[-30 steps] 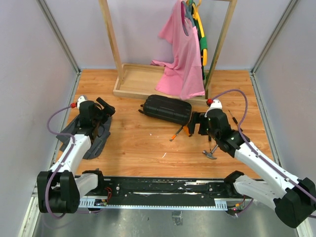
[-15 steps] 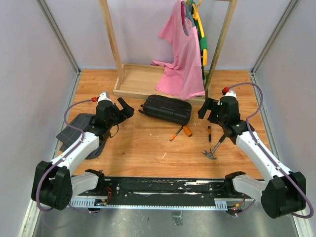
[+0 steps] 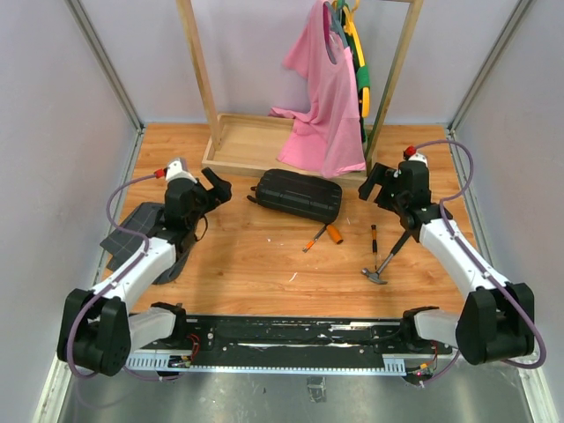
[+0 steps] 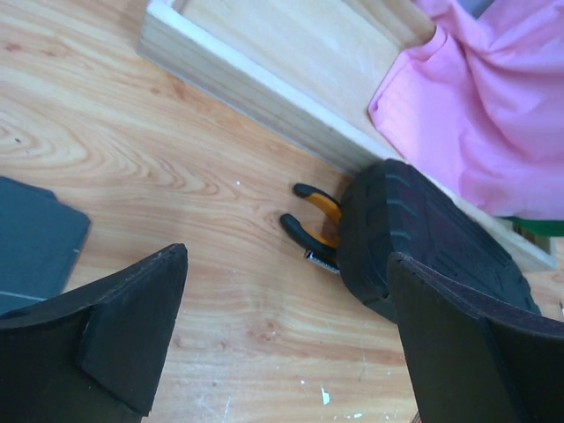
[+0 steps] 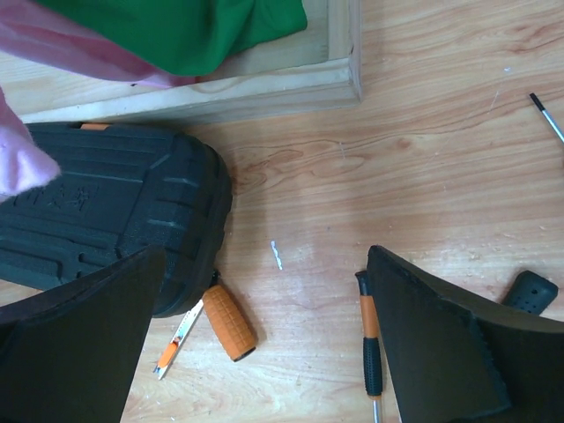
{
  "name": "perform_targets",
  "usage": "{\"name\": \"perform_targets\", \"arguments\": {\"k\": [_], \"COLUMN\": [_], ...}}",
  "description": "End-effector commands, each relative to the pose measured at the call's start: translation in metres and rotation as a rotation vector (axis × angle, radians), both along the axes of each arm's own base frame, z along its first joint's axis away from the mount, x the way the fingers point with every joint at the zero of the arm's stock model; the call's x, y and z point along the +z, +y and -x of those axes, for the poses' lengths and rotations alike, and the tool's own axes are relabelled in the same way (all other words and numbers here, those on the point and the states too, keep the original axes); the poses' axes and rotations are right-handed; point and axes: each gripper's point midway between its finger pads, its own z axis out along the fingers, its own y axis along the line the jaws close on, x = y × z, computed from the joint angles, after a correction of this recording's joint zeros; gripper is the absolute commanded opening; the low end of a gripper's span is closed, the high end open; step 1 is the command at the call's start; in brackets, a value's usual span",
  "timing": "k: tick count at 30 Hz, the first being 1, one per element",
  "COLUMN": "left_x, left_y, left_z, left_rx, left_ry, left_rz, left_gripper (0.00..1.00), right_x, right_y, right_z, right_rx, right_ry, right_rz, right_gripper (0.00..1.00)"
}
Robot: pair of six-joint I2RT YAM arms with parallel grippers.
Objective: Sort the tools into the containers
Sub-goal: Move the distractor to the center of the board.
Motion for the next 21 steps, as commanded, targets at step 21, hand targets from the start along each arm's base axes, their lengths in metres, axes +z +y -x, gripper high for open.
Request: {"name": "perform_targets", "arguments": {"k": [21], "left_x": [-0.008], "left_y": [-0.035], "left_z": [-0.013], "left_rx": [-0.165], "left_ry": [-0.05], "left_rz": [0.168], "left_gripper": [0.93], "right_x": [-0.005], "right_y": [0.022], "right_z": [-0.087], "right_rx": [0.191], "right_ry": [-0.032], "right_rz": [-0.019], "right_gripper": [0.99]}}
